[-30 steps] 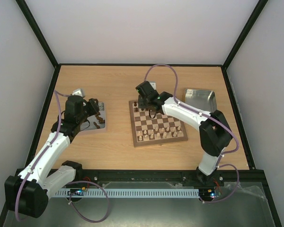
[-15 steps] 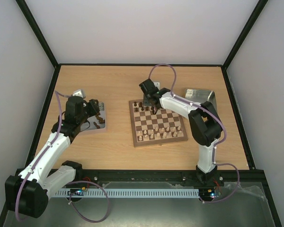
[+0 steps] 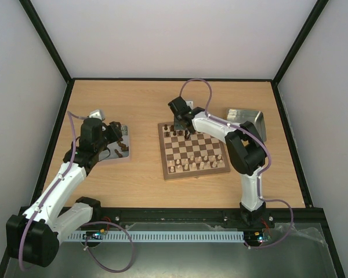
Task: Set up the chess pieces on the board
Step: Place the chess piece on the chessboard.
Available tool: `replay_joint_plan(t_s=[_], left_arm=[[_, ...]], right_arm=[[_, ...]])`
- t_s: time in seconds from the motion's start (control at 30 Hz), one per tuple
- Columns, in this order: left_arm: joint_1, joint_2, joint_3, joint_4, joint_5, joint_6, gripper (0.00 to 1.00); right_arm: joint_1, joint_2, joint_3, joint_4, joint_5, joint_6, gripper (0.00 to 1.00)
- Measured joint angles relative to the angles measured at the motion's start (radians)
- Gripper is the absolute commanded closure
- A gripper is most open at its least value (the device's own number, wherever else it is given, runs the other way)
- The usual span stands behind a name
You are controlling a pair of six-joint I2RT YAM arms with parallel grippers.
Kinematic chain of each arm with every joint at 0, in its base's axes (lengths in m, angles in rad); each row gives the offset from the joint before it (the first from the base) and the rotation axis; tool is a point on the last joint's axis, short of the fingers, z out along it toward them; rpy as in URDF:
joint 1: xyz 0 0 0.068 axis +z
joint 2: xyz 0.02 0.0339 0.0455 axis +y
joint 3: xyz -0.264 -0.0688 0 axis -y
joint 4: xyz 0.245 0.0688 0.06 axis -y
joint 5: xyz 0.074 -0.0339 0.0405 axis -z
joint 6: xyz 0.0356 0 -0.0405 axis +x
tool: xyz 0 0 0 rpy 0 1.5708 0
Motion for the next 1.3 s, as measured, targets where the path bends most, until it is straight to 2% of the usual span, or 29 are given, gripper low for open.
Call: replay_joint_plan(t_s=[0.47,1.0,1.2,1.3], left_arm=[[-0.002,0.0,0.0,0.0,0.0,0.002,0.42],[-0.002,0.0,-0.006,0.003,0.0,0.003,0.42],[-0.002,0.0,-0.012,0.004,0.0,0.003,0.42],[-0.002,0.0,-0.012,0.004,0.0,0.002,0.42]], right_arm=[[-0.018,0.02,0.008,0.018,-0.007,0.001,0.91],[-0.023,0.023,0.008,0.061,-0.158,0.0,0.87],[-0.023,0.032,0.011,0.071,-0.187,0.001,0.82],[-0.023,0.037,0.011,0.071,-0.199,0.003,0.75]])
